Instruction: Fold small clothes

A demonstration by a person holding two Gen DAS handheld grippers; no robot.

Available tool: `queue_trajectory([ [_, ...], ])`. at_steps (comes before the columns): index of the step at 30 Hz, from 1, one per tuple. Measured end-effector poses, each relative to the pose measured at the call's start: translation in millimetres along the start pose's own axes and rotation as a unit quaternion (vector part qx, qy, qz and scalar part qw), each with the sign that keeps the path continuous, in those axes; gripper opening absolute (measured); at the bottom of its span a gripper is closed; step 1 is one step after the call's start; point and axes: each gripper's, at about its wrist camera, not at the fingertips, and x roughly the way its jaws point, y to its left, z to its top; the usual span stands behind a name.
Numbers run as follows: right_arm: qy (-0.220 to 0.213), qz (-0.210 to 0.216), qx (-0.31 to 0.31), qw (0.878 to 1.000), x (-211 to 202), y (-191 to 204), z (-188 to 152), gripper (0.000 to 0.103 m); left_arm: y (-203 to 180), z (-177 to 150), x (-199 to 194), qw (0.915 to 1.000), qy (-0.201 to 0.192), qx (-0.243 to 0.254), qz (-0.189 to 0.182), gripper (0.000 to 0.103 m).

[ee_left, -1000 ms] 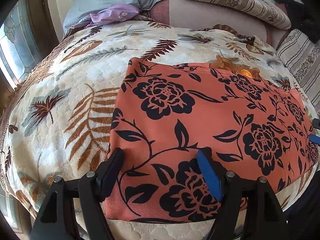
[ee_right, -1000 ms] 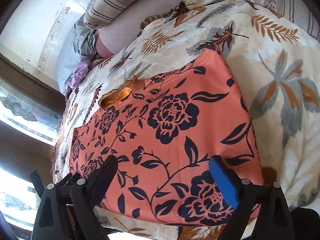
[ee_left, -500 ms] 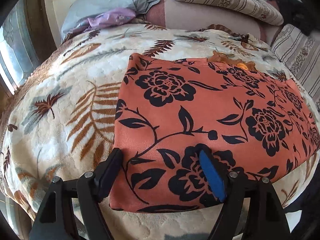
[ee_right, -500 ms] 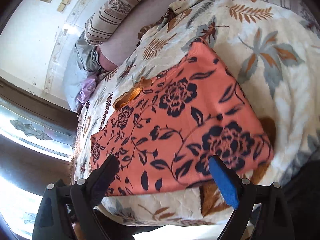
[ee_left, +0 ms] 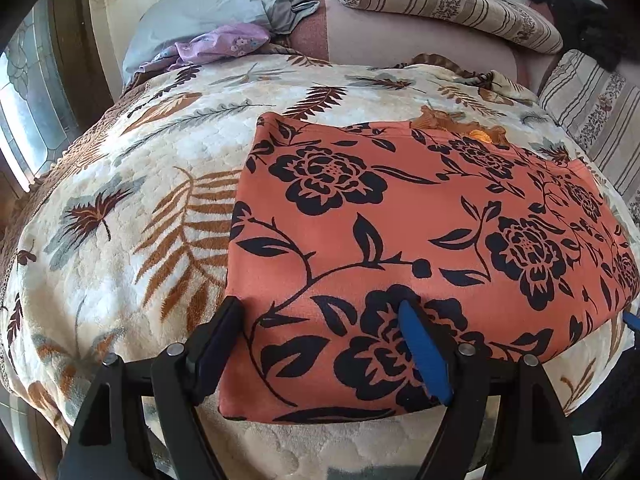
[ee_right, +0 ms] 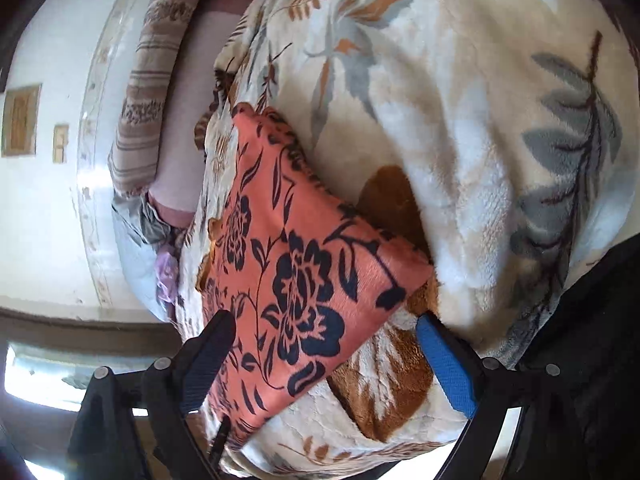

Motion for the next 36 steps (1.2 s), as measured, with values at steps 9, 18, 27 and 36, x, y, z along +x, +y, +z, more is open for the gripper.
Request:
queue_trajectory([
  [9, 0.013, 0.003, -0.031, 0.999, 12.4, 3.9, 8.3, 0.052, -21.6, 21.7, -44.9, 0.9986, -0.042, -0.03, 0.009, 0.08],
  [18, -0.023, -0.04, -0.206, 0.977, -13.4, 53.4, 1.4, 0.011, -119.9, 32.6, 18.0, 0.9973, 0.038, 0.062, 0.005, 0.081],
  [27, 0.016, -0.042, -0.172, 0.984, -36.3, 21.9, 32.2, 0.078, -113.8, 28.1, 23.7, 0.9973, 0.033, 0.066, -0.007, 0.086],
  [36, 0.076, -0.025, -0.218, 0.973, 45.0, 89.0, 130.2, 0.08, -111.9, 23.9, 23.3, 0.9978, 0.014, 0.063, -0.015, 0.087],
])
